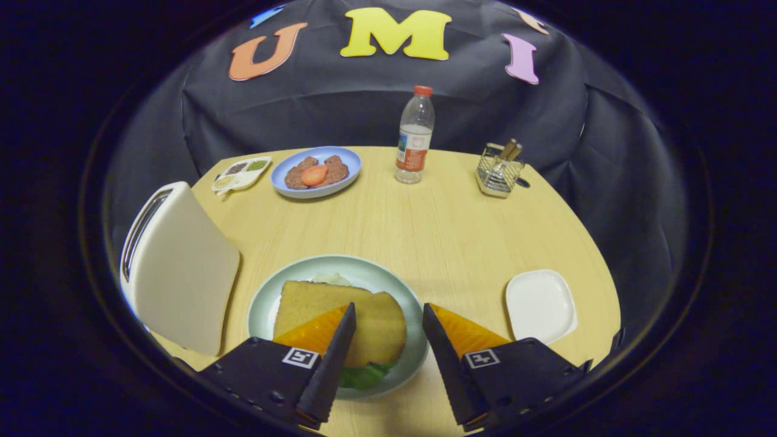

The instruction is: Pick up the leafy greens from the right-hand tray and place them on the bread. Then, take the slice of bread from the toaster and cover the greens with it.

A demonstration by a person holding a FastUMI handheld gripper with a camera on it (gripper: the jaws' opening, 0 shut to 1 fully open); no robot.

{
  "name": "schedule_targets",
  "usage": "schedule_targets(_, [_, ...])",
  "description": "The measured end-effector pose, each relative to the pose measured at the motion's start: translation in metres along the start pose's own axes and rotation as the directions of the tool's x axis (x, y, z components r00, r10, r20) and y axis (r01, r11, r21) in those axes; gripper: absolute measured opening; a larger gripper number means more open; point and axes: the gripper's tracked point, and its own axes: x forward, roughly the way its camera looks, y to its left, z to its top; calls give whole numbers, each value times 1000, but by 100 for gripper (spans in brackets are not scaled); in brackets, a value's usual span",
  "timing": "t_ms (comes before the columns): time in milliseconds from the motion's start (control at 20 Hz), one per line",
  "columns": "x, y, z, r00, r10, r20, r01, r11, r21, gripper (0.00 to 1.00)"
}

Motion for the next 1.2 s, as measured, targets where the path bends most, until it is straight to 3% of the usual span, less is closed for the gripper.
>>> schedule_targets(50, [-8,0,6,1000,5,20,-5,1000,-8,79])
schedule_targets(250, [-54,-8,32,997,17,77,-17,1000,-5,91])
schedule_targets(550, [-151,-23,95,962,41,269,-39,999,-15,95])
schedule_targets(800, [-250,-45,149,863,39,504,-31,999,-23,96])
schedule_targets(1050, [-323,-69,173,779,50,626,-70,997,8,96])
schedule_targets(1200, [-350,-94,181,730,20,683,-51,998,25,96])
